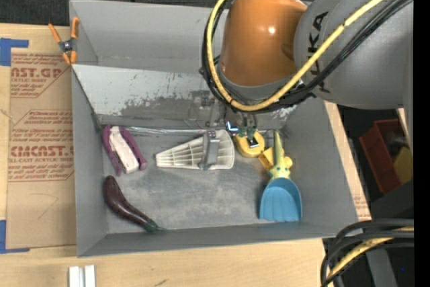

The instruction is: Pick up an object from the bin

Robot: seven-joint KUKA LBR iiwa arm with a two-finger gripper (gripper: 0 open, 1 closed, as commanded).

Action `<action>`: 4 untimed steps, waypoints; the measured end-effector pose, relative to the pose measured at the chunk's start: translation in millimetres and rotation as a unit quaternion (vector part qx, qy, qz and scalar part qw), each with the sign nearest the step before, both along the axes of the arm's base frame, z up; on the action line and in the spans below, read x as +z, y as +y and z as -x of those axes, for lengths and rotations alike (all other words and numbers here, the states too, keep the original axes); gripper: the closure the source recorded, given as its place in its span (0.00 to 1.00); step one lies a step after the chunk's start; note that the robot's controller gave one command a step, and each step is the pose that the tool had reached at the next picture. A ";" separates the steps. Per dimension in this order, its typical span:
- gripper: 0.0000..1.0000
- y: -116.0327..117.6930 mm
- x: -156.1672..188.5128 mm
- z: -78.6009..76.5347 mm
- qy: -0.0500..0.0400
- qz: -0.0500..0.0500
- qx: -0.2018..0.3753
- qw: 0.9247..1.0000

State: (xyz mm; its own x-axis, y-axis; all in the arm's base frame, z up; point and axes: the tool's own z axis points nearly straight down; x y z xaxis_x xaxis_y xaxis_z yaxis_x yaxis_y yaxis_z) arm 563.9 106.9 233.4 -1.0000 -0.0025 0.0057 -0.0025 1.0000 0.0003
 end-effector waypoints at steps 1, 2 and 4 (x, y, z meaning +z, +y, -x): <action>0.00 -0.7 5.1 -1.3 -0.004 -0.001 -0.001 1.000; 0.00 -8.0 -59.6 0.0 -0.005 -0.001 -0.017 1.000; 0.00 -23.2 -87.3 -28.3 -0.006 -0.001 0.019 1.000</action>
Offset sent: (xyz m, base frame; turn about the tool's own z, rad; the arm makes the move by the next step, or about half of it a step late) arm -0.0042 -0.0220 -0.1634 0.0874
